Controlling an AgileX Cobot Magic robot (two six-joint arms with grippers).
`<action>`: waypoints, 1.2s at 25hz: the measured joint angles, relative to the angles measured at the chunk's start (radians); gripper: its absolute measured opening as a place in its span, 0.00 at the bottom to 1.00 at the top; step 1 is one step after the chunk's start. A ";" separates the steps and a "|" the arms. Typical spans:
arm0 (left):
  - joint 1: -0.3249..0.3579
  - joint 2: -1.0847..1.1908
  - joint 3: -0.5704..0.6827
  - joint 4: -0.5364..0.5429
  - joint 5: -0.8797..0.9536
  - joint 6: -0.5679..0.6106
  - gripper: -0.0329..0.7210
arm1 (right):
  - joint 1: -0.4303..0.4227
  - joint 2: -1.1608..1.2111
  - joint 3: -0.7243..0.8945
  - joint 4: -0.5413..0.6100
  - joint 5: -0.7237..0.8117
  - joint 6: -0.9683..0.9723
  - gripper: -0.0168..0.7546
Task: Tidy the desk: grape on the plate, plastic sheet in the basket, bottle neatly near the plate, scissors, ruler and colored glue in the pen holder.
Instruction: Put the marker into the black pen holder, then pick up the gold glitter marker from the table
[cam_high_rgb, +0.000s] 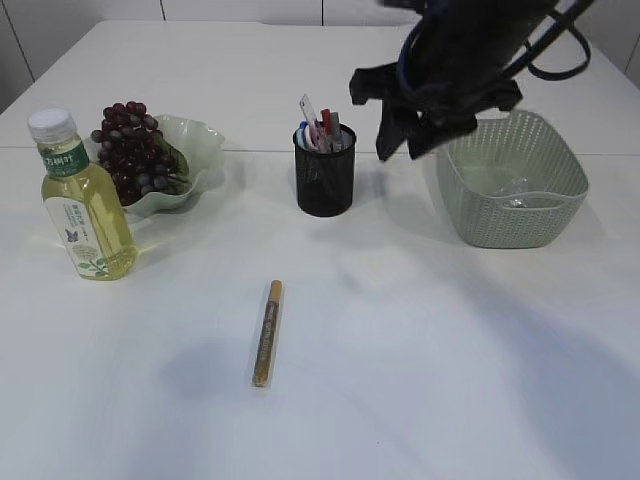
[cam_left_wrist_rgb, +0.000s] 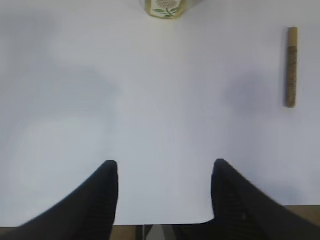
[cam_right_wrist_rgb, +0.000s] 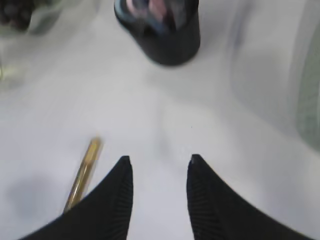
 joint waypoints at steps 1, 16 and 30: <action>0.000 0.002 0.000 -0.026 0.000 0.000 0.62 | 0.000 -0.006 0.000 0.030 0.100 0.000 0.42; -0.020 0.011 0.000 -0.150 -0.037 0.116 0.62 | 0.000 -0.026 0.000 0.064 0.303 0.002 0.57; -0.382 0.368 -0.220 -0.129 -0.131 0.021 0.62 | -0.011 -0.227 0.209 -0.006 0.308 -0.001 0.59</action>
